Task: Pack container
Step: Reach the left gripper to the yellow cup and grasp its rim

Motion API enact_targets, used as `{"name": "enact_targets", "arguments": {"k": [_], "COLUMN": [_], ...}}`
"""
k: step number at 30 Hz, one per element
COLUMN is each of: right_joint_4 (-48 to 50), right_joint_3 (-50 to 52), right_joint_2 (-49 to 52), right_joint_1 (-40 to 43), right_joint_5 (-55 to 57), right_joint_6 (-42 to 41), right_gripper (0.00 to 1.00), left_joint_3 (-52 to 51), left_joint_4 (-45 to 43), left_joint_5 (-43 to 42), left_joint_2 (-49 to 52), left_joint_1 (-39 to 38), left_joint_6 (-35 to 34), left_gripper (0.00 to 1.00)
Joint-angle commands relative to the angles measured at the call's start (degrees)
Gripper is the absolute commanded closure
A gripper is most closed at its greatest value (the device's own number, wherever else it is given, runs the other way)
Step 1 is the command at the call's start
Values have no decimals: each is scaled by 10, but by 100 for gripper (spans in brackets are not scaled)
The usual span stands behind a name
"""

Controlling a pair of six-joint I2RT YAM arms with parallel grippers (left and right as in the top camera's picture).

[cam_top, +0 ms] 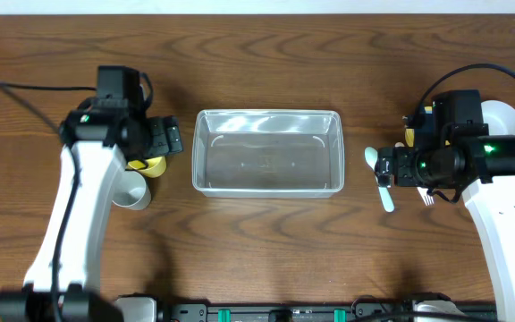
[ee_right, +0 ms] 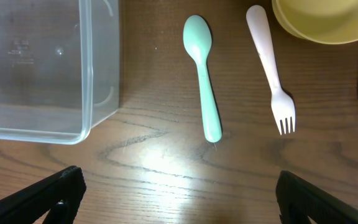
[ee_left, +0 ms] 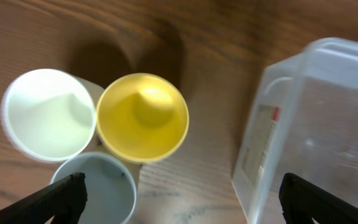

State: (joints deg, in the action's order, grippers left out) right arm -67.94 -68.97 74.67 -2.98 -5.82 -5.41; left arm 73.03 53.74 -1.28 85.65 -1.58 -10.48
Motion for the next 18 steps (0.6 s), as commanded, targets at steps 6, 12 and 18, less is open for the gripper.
{"name": "enact_targets", "arguments": {"k": [6, 12, 18], "right_joint_4": [-5, -9, -14], "right_joint_3": [-10, -10, -10], "right_joint_2": [2, 2, 2], "right_joint_1": [-6, -6, -6], "right_joint_5": [-4, -4, -4], "right_joint_6": [8, 8, 8], "right_gripper": [1, 1, 1], "left_joint_3": [2, 2, 2], "left_joint_4": [-27, -29, -32], "left_joint_5": [5, 5, 5], "left_joint_2": [106, 156, 171], "left_joint_1": [3, 3, 3], "left_joint_6": [6, 5, 5], "left_gripper": [1, 4, 19]}}
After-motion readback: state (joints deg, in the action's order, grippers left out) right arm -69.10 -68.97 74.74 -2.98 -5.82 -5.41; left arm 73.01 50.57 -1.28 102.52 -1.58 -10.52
